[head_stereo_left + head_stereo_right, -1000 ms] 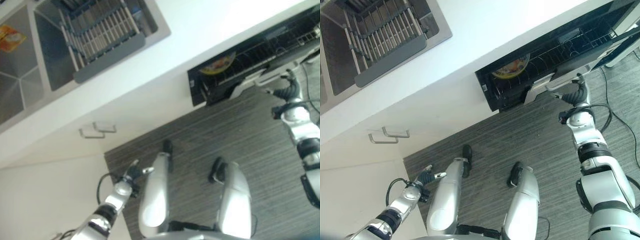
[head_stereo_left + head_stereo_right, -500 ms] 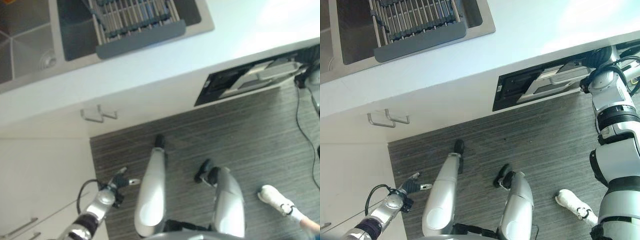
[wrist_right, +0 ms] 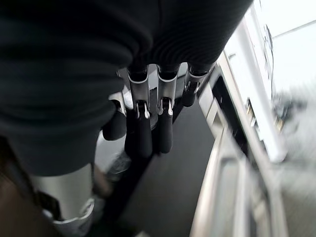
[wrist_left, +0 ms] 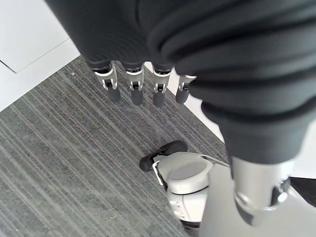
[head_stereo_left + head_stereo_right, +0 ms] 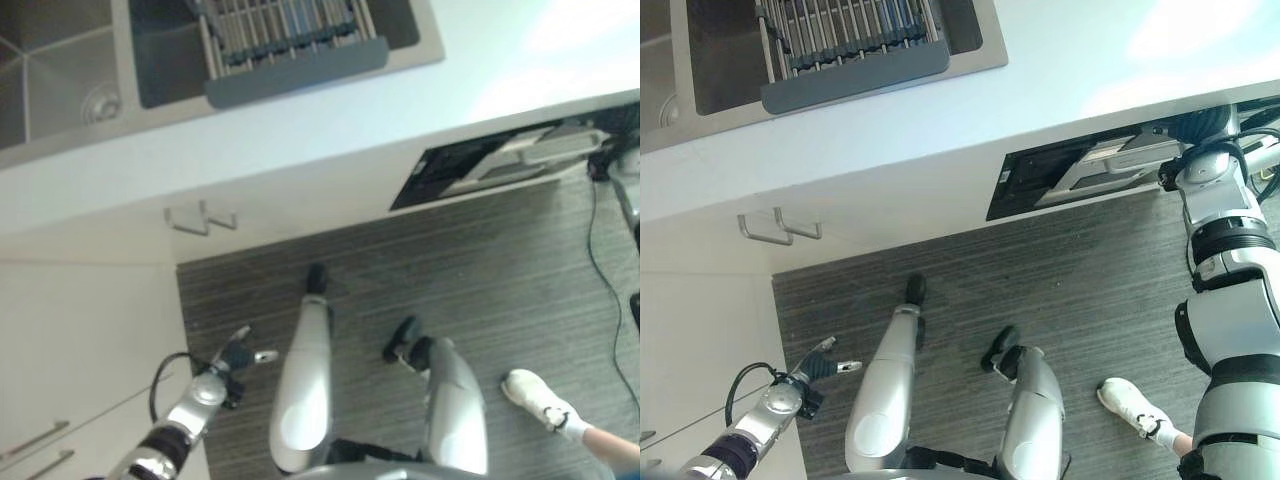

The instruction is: Place the dishes in the dishwasher.

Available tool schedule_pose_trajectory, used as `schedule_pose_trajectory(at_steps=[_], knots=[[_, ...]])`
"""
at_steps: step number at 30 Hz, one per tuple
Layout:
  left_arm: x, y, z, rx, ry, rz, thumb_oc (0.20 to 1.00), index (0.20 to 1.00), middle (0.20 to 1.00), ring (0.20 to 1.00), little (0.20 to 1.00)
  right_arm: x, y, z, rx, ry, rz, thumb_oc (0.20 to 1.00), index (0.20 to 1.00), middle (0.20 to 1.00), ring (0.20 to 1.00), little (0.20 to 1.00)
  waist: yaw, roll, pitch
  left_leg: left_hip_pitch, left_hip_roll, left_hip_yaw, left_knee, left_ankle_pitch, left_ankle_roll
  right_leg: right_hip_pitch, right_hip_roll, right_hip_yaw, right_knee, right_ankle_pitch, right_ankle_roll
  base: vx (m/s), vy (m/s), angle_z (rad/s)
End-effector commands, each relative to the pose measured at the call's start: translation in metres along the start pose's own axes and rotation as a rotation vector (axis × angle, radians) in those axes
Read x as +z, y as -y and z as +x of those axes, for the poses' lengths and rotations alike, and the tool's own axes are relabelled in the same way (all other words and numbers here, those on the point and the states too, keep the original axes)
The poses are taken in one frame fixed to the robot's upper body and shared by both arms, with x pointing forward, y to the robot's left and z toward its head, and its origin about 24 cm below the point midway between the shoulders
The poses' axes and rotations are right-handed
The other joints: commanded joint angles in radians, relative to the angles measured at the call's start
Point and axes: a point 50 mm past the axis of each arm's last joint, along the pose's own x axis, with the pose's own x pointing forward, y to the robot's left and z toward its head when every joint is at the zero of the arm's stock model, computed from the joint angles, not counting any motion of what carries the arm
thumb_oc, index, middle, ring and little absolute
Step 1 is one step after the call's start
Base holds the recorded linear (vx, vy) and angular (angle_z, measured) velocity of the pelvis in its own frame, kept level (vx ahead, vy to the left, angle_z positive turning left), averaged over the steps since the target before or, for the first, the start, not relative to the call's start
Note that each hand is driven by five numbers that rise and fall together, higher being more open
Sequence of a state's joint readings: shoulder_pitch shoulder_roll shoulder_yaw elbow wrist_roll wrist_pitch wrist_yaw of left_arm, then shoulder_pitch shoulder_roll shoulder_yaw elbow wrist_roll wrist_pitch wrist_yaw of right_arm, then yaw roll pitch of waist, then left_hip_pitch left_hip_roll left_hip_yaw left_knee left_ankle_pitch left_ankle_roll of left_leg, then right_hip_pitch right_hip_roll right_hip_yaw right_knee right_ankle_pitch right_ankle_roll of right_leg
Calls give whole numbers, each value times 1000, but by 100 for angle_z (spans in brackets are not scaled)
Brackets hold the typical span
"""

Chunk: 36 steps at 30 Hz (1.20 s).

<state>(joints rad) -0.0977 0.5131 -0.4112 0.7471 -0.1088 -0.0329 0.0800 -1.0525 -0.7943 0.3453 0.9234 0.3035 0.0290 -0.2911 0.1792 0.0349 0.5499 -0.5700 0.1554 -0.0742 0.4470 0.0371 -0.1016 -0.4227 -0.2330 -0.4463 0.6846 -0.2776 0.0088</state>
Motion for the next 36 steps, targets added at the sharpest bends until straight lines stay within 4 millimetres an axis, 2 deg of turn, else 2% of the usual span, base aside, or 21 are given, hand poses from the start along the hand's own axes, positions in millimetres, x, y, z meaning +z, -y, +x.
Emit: schedule_pose_trajectory(at_steps=[1,3,5,10,12,15,16,17,18,21,23,24,30,31,34,36], knots=[[2,8,0,20,-5,-27,1000,1000,1000,1000,1000,71,-20,-12,10,340,283,1000,1000,1000,1000,1000,56,-23,-30,66,-53,120,-17,-135,100,36,49,56,56,-59,-14,-65,-33,-6],[0,14,1,22,-18,-45,1000,1000,1000,1000,1000,61,-26,-24,-12,352,375,1000,1000,1000,1000,1000,35,-19,-30,81,-47,128,-25,-130,95,45,55,69,49,-62,-15,-68,-28,-12],[-3,22,1,24,-50,-64,1000,1000,1000,1000,1000,45,-35,-46,-15,356,488,1000,1000,1000,1000,1000,-4,-20,-30,114,-40,149,-41,-127,89,68,63,91,28,-63,-14,-63,-23,-19],[-17,37,0,41,-133,-103,1000,1000,1000,1000,1000,10,-53,-88,16,326,581,1000,1000,1000,1000,1000,-87,-17,-30,207,-22,195,-80,-122,76,134,80,135,-39,-54,-10,-43,-9,-34],[-21,39,-1,45,-158,-111,1000,1000,1000,1000,1000,1,-54,-98,19,314,594,1000,1000,1000,1000,1000,-112,-18,-31,236,-19,206,-89,-125,73,158,86,147,-63,-49,-8,-43,-23,-29],[-31,45,-5,29,-200,-134,1000,1000,1000,1000,1000,-17,-57,-112,40,263,614,1000,1000,1000,1000,1000,-152,-26,-69,288,-15,225,-124,-129,66,201,99,163,-127,-38,-3,-37,-29,-23],[-33,50,-6,-10,-196,-168,1000,1000,1000,1000,1000,-28,-59,-118,43,223,602,1000,1000,1000,1000,1000,-166,-24,-90,306,-8,239,-155,-103,69,217,106,158,-175,-3,-6,-82,-11,-20],[-37,56,-9,-63,-205,-235,1000,1000,1000,1000,1000,-53,-59,-127,78,132,589,1000,1000,1000,1000,1000,-183,-26,-121,338,-9,245,-182,-104,64,247,106,162,-221,8,2,-78,11,-16],[-39,60,-10,-82,-211,-266,1000,1000,1000,1000,1000,-64,-60,-132,100,90,580,1000,1000,1000,1000,1000,-188,-27,-134,353,-11,247,-199,-101,63,260,106,162,-242,13,6,14,23,-20],[-56,75,-19,-180,-288,-410,1000,1000,1000,1000,1000,-127,-70,-162,220,-164,520,1000,1000,1000,1000,1000,-215,-30,-204,431,-15,261,-279,-89,54,328,112,162,-337,36,20,89,48,-9],[-70,81,-26,-232,-359,-448,1000,1000,1000,1000,1000,-174,-77,-194,297,-367,458,1000,1000,1000,1000,1000,-232,-30,-249,487,-17,276,-328,-83,47,377,118,158,-400,53,30,135,71,-5],[-70,85,-28,-286,-342,-517,1000,1000,1000,1000,1000,-200,-77,-215,335,-490,421,1000,1000,1000,1000,1000,-242,-26,-270,514,-16,283,-351,-82,46,397,120,156,-420,57,33,101,80,-9],[-80,81,-33,-342,-401,-544,1000,1000,1000,1000,1000,-260,-75,-290,473,-824,318,1000,1000,1000,1000,1000,-262,-12,-314,571,-22,298,-409,-74,45,442,119,150,-474,77,48,16,63,-15],[-80,82,-32,-344,-402,-543,1000,1000,1000,1000,1000,-262,-75,-294,475,-841,314,1000,1000,1000,1000,1000,-262,-12,-316,574,-23,298,-411,-74,45,444,119,150,-478,78,49,-37,69,-5],[-79,88,-32,-378,-411,-549,1000,1000,1000,1000,1000,-283,-71,-325,486,-966,253,1000,1000,1000,1000,1000,-267,-1,-334,606,-27,302,-445,-72,48,467,118,149,-507,89,57,4,75,-1],[-79,92,-32,-402,-414,-549,1000,1000,1000,1000,1000,-290,-67,-335,482,-1014,223,1000,1000,1000,1000,1000,-268,3,-343,615,-28,301,-454,-72,49,474,119,152,-516,92,59,23,66,0]])
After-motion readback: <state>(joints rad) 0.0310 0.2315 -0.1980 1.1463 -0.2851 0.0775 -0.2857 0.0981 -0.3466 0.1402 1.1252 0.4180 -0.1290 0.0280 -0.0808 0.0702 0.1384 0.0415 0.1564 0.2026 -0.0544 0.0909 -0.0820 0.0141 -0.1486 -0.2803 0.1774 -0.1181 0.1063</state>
